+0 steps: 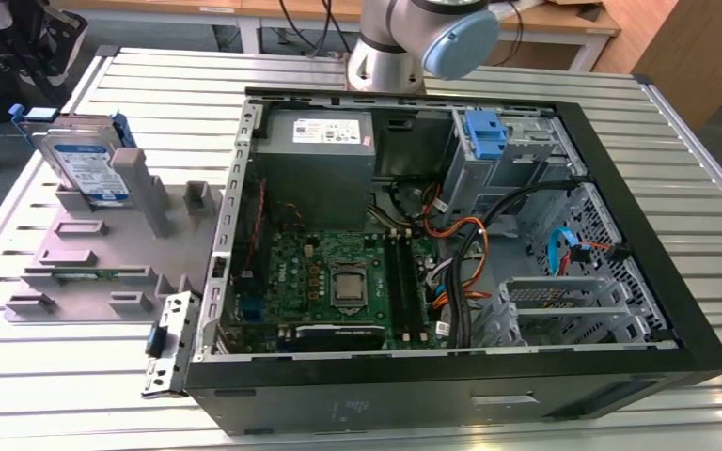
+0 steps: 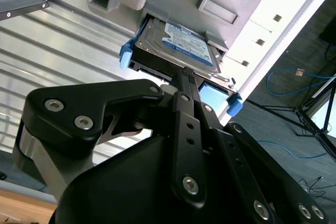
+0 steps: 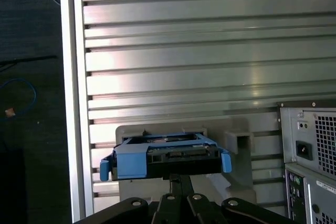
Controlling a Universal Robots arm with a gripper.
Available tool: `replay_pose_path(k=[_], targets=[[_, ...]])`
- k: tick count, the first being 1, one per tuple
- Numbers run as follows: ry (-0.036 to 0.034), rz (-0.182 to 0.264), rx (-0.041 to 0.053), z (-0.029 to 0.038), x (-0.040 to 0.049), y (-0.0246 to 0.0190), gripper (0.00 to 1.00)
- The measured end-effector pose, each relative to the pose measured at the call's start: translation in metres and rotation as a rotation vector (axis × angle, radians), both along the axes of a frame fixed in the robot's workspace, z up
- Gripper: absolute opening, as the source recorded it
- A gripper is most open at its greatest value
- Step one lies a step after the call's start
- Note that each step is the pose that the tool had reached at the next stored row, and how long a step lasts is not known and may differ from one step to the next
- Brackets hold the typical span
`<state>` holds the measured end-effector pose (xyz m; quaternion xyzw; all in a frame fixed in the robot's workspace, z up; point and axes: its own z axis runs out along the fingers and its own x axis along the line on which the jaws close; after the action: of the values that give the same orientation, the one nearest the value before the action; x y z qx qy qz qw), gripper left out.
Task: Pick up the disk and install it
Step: 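Reach for the disk, then pick up the disk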
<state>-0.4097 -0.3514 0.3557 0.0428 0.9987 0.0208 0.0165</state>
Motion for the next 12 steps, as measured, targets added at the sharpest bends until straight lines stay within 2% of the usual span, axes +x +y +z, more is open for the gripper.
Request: replay_pose_path(k=[2,12], targets=[[0.0001,0.0,-0.0003,-0.0036,0.0,0.0,0.11],[-0.0001,0.0,-0.0014,-0.0038,0.0,0.0,0.11]])
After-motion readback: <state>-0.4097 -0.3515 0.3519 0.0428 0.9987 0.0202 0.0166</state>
